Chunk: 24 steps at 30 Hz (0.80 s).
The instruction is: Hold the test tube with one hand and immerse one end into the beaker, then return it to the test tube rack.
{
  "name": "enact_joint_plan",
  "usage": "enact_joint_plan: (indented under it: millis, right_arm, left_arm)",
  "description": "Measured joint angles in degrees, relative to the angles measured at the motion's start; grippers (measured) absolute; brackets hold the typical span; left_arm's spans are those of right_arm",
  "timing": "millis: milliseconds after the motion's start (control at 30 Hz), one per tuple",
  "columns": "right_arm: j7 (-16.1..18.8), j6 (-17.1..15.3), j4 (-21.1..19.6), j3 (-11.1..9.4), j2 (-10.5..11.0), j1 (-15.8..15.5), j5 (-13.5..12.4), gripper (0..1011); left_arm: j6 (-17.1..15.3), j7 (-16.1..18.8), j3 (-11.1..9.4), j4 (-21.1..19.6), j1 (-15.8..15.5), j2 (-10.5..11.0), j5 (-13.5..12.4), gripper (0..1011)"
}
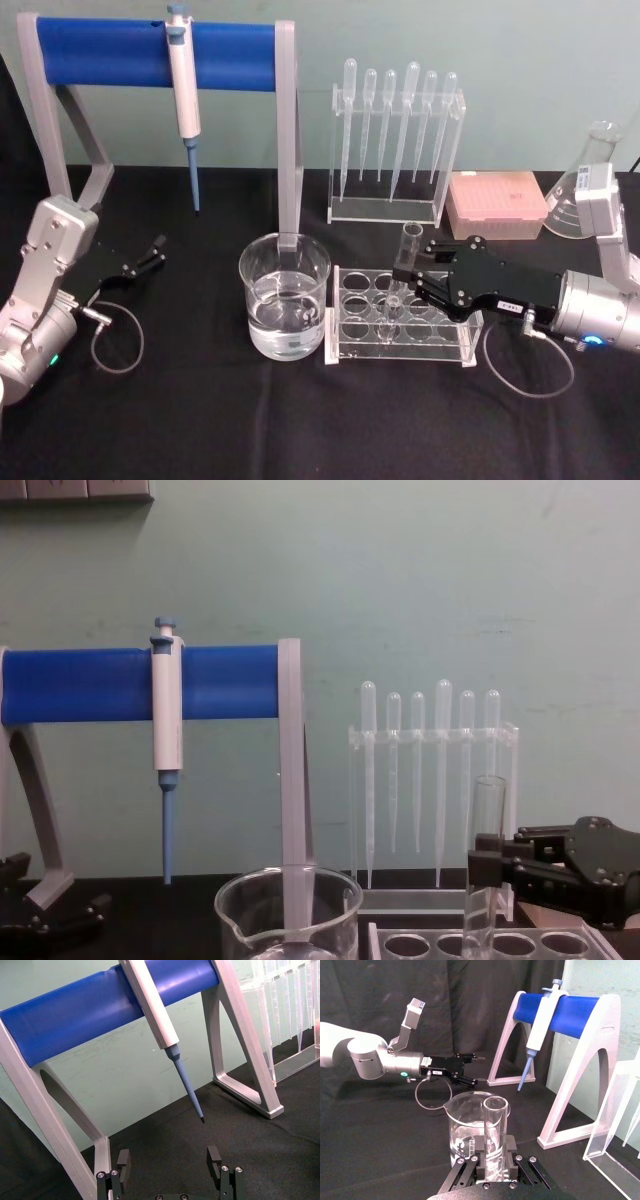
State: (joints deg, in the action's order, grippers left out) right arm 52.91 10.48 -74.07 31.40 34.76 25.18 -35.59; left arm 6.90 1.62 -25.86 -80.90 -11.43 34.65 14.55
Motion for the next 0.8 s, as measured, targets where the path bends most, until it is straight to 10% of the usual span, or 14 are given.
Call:
enact_joint_plan:
  millis: [267, 800]
  right_arm:
    - [0.0, -0.05, -0.06, 0.0, 0.0, -0.01, -0.15, 247]
    - [-0.71, 2.44, -3.86, -2.94, 0.61, -2.35, -2.43, 750]
  left_arm:
    - [0.0, 0.0, 0.0, 0.0, 0.0, 0.0, 0.0, 1000]
    - [0.01, 0.0, 0.0, 0.0, 0.0, 0.0, 0.0, 1000]
